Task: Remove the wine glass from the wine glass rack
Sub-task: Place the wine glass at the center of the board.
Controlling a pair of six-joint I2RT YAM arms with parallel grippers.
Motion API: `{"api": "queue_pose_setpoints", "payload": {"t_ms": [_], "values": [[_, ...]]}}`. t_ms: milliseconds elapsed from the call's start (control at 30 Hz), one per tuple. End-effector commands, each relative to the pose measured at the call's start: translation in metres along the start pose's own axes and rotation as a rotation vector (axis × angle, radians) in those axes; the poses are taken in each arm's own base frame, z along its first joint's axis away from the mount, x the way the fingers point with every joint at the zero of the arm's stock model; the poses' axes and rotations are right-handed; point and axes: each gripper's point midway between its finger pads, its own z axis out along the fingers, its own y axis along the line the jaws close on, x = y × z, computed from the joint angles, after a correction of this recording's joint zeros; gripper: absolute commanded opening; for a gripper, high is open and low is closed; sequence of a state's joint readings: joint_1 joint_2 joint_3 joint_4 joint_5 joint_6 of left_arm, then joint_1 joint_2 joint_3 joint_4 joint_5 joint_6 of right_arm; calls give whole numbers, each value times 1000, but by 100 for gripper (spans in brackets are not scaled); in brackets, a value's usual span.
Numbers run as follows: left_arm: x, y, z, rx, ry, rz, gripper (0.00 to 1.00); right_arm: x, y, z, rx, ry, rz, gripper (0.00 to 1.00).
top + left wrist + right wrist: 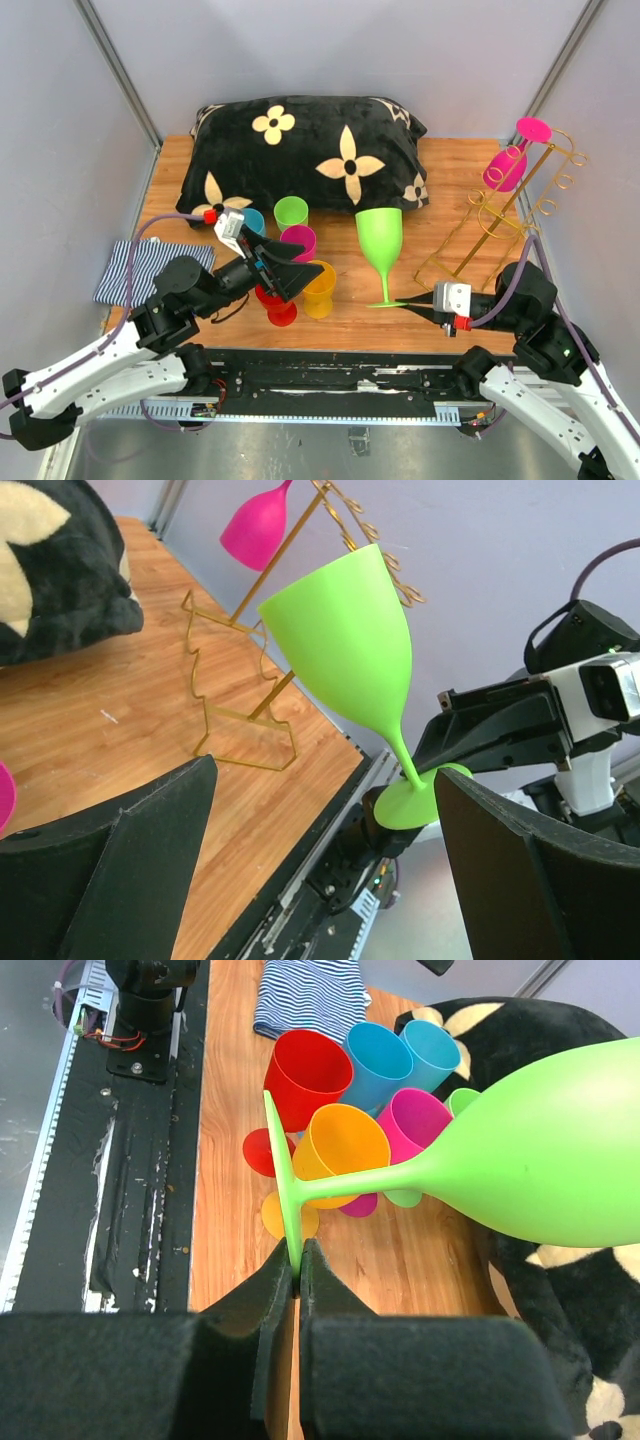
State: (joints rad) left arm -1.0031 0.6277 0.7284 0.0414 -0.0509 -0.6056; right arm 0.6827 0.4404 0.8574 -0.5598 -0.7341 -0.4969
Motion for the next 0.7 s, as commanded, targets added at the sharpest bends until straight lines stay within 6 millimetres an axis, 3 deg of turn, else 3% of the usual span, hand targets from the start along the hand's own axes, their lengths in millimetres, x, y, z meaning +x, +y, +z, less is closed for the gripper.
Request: {"api": "queue_pose_setpoints", "payload": {"t_ms": [0,267,400,667], "values": [[-21,-9,4,-4,-38,28,96,-7,2,-8,6,-9,-79,1],[-50,-9,10,-50,-66,20,100,-12,6,-16,15,-39,-175,1],[-57,9,20,-30,-40,-21,100,-13,7,-18,16,-38,-190,1],[-82,4,21,49,-71,-33,100,-5,12,-18,-11,-16,-204,1]]}}
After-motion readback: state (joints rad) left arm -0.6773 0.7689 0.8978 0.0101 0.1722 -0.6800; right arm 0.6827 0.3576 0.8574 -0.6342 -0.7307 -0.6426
